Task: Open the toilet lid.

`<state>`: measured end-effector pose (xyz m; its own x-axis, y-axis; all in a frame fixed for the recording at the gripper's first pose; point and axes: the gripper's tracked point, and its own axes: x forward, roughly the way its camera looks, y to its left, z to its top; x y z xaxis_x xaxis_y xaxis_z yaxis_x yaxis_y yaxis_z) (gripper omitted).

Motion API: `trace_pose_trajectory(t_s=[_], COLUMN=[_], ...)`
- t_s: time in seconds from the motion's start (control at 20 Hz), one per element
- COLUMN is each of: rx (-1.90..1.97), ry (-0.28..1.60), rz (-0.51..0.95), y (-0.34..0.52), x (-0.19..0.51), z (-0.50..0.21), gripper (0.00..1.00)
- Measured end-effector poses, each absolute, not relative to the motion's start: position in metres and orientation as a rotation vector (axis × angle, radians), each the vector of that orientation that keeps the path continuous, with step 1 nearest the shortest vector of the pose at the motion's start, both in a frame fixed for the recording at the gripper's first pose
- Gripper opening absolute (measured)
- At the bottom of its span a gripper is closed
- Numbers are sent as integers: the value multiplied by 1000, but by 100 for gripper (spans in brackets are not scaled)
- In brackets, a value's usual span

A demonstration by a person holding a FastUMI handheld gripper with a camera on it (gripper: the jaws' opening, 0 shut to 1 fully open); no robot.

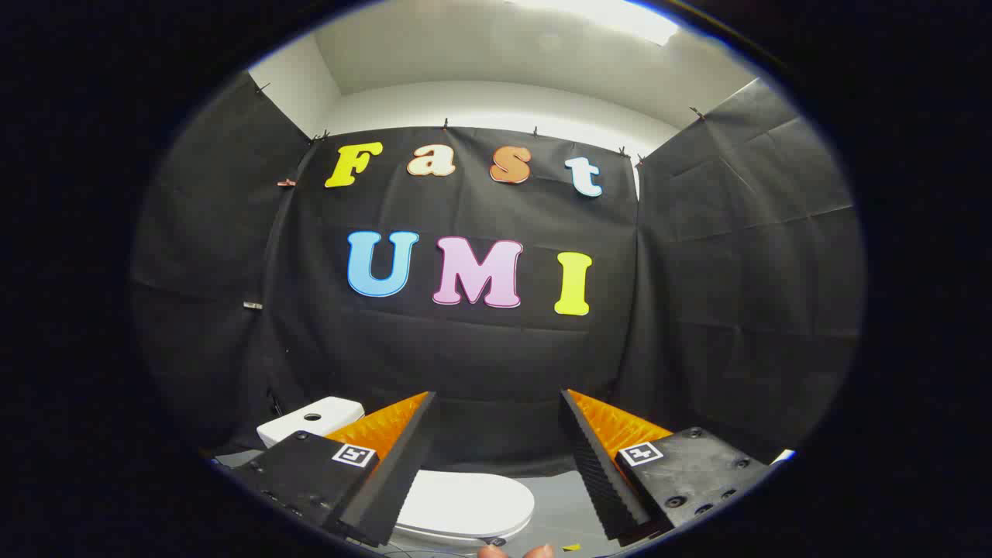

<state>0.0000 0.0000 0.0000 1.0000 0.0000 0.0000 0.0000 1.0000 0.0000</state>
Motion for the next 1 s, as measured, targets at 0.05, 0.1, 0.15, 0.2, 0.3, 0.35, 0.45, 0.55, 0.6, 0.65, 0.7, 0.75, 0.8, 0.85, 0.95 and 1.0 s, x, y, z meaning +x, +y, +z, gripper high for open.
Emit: trace_pose_trajectory(t_s=[0.05, 0.1, 0.15, 0.2, 0.3, 0.35, 0.45, 0.55, 0.6, 0.65, 0.7, 0.75, 0.8, 0.85, 0.95, 1.0], rx=[3, 4, 3, 2, -1, -3, -6, -7, -9, -12, -15, -18, -20, -20, -20, -22], ry=[2, 4, 6, 8, 14, 18, 28, 33, 33, 33, 34, 37, 40, 41, 41, 40], rz=[-3, -8, -12, -17, -23, -26, -30, -31, -33, -34, -35, -38, -39, -40, -44, -49], y=[-3, -5, -6, -8, -11, -11, -11, -10, -10, -11, -11, -10, -10, -9, -10, -12], x=[1, 2, 2, 3, 0, 2, 5, 3, 4, 2, 2, 5, 6, 5, 5, 5], z=[-1, -2, -2, -3, -7, -9, -12, -14, -13, -14, -15, -15, -15, -16, -17, -18], gripper=[98, 98, 98, 98, 98, 98, 98, 98, 98, 98, 98, 98, 98, 98, 98, 98])
